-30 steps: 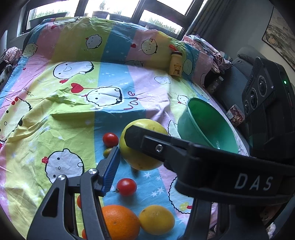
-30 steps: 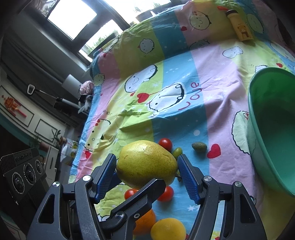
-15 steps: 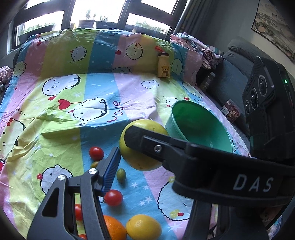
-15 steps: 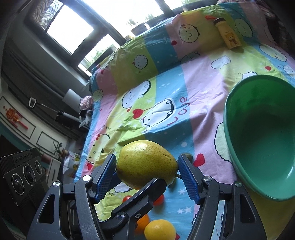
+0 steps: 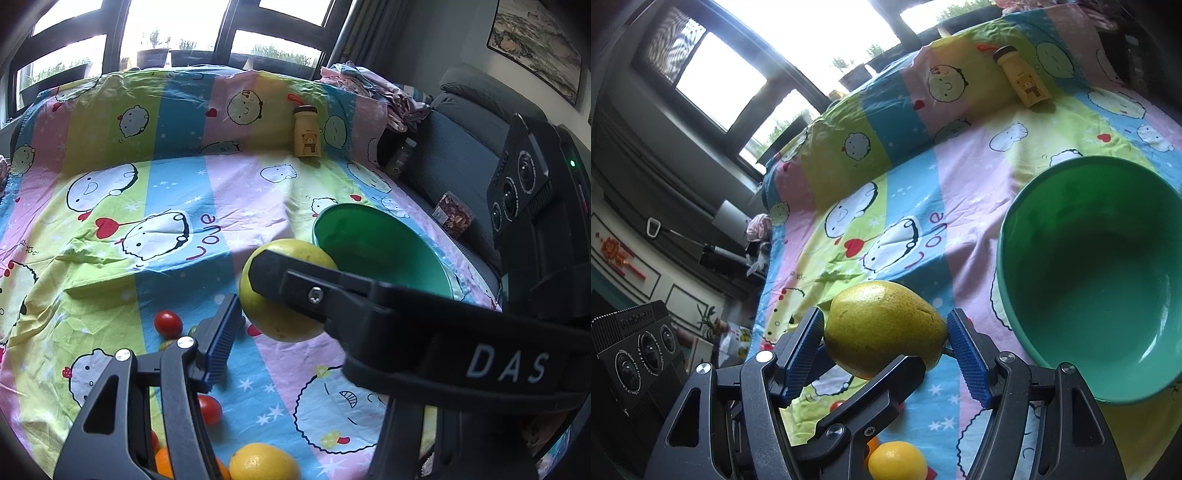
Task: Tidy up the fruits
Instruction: 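Carry the pear in the right tool over the green basin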
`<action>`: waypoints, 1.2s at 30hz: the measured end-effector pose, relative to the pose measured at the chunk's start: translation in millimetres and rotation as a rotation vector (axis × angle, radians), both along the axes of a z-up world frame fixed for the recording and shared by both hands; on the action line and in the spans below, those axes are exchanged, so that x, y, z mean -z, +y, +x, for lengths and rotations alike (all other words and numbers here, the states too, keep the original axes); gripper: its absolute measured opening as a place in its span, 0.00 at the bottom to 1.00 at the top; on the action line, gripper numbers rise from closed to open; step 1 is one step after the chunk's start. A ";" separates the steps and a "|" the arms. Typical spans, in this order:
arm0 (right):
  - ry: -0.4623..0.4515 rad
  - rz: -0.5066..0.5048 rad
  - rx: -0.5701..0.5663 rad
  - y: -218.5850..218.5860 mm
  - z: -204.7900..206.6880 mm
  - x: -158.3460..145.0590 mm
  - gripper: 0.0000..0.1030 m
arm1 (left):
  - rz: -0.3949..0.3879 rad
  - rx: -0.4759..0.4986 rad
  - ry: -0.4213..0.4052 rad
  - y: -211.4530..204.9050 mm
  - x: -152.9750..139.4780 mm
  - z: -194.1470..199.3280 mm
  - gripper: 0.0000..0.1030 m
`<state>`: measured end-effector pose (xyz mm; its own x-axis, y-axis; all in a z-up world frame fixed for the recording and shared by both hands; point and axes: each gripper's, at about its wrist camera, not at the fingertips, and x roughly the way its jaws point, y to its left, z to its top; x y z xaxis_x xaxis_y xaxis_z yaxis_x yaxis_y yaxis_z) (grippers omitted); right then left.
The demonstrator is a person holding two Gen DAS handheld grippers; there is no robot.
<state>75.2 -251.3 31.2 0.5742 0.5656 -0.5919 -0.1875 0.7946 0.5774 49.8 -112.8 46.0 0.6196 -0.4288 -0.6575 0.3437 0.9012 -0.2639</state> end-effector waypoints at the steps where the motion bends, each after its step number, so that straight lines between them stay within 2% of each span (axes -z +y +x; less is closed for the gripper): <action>1: -0.001 0.002 0.005 -2.0 -0.2 -0.2 0.70 | 0.001 0.004 -0.002 -1.9 -0.3 0.5 0.56; 36: -0.014 0.049 0.176 -62.5 -8.4 -1.8 0.70 | 0.021 0.154 -0.028 -58.1 -5.2 11.6 0.56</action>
<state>66.8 -313.7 33.0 0.6747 0.4838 -0.5574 -0.0559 0.7866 0.6150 61.3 -171.0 51.3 0.5657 -0.5066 -0.6507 0.4852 0.8425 -0.2341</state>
